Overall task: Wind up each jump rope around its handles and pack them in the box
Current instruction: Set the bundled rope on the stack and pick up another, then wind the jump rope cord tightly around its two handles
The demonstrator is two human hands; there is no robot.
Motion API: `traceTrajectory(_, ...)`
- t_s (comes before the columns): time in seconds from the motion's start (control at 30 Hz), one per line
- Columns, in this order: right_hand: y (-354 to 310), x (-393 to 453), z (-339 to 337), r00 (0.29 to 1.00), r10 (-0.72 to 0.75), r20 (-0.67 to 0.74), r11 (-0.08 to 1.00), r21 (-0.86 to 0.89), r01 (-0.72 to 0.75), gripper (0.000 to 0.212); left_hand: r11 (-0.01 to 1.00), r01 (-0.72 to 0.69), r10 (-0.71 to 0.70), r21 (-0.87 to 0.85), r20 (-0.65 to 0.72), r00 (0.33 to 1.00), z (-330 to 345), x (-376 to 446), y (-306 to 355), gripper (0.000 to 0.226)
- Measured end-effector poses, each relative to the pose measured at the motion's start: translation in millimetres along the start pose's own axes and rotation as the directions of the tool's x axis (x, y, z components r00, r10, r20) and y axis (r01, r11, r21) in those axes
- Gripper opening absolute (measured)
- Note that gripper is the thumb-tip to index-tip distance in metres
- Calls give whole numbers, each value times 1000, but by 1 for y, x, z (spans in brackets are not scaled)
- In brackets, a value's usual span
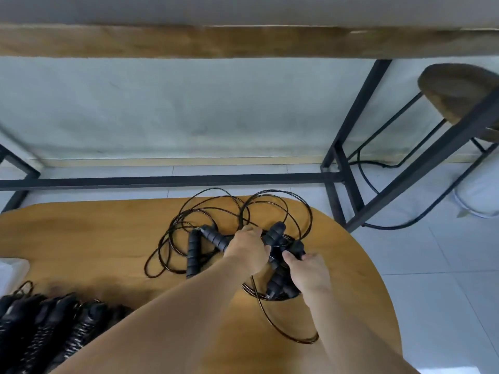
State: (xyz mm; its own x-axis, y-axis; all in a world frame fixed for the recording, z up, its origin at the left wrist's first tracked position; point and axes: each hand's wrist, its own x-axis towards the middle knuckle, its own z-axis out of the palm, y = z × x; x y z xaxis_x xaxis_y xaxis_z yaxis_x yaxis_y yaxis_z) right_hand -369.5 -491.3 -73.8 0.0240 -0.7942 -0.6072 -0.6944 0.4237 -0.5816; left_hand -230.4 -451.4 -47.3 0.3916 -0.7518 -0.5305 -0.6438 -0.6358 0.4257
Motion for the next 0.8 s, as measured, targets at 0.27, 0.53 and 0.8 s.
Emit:
traceTrajectory(0.27, 9, 19, -1, 999, 1, 44, 994, -108, 4, 44, 997, 52, -54, 49, 44, 998, 25, 29, 0, 54)
traceTrajectory(0.53, -4, -13, -9, 994, 2, 106, 984, 178, -21, 29, 855, 135, -71, -501, 145, 987, 6, -9, 0, 13)
traceTrajectory(0.8, -39, -94, -17, 970, -124, 210, 897, 441, 19, 20, 624, 149, -47, -767, 154, 987, -47, -98, -28, 29)
